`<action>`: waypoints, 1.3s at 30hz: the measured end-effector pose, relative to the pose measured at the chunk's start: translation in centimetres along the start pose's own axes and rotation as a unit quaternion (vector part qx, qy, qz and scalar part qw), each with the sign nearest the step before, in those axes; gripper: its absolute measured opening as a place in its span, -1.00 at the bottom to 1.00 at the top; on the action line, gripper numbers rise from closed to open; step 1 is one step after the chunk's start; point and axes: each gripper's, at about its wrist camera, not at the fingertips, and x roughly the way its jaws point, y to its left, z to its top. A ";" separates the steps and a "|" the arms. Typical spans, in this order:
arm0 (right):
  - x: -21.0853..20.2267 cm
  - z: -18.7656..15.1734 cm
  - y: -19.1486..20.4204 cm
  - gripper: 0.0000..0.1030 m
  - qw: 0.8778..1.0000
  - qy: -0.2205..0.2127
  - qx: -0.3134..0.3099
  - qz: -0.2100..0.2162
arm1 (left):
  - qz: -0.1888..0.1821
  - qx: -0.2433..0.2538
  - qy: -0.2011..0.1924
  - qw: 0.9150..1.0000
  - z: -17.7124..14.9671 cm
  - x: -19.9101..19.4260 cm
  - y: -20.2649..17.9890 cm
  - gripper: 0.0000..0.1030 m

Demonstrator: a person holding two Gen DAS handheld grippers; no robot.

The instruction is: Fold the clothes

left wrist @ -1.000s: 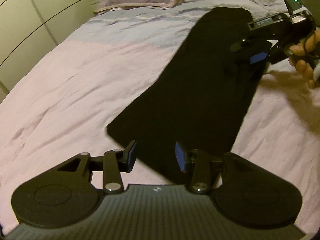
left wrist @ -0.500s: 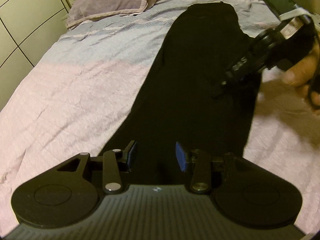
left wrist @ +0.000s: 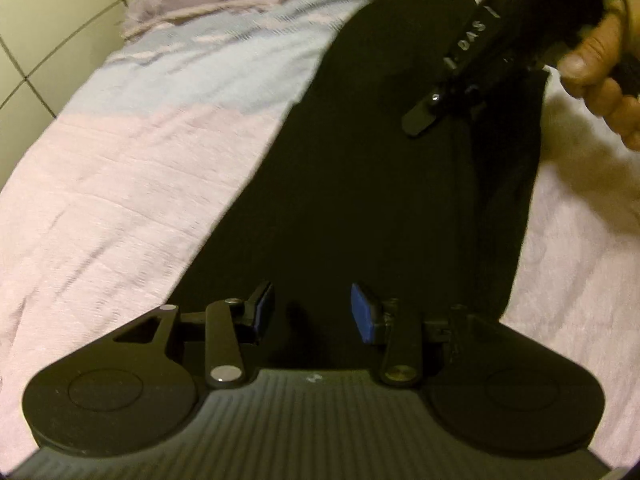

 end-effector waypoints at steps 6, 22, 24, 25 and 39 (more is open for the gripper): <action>-0.6 0.5 0.1 -0.64 0.999 -0.004 -0.004 -0.043 | -0.009 0.003 0.015 1.000 -0.7 0.3 0.2 -0.27; -4.9 -6.8 7.2 -0.01 0.992 -0.014 -0.121 -0.031 | 0.051 0.062 0.027 0.996 -9.9 -5.2 8.9 -0.26; -3.3 -8.8 8.8 0.00 0.991 0.015 -0.129 -0.003 | 0.055 0.089 0.015 0.994 -10.5 -5.5 9.2 -0.26; -2.5 -9.4 9.5 0.00 0.991 0.025 -0.133 0.010 | 0.055 0.113 0.005 0.992 -10.7 -5.5 9.1 -0.26; 0.8 -17.4 13.6 0.00 0.976 0.058 -0.196 -0.068 | 0.006 0.246 -0.045 0.968 -14.5 -0.4 8.9 -0.22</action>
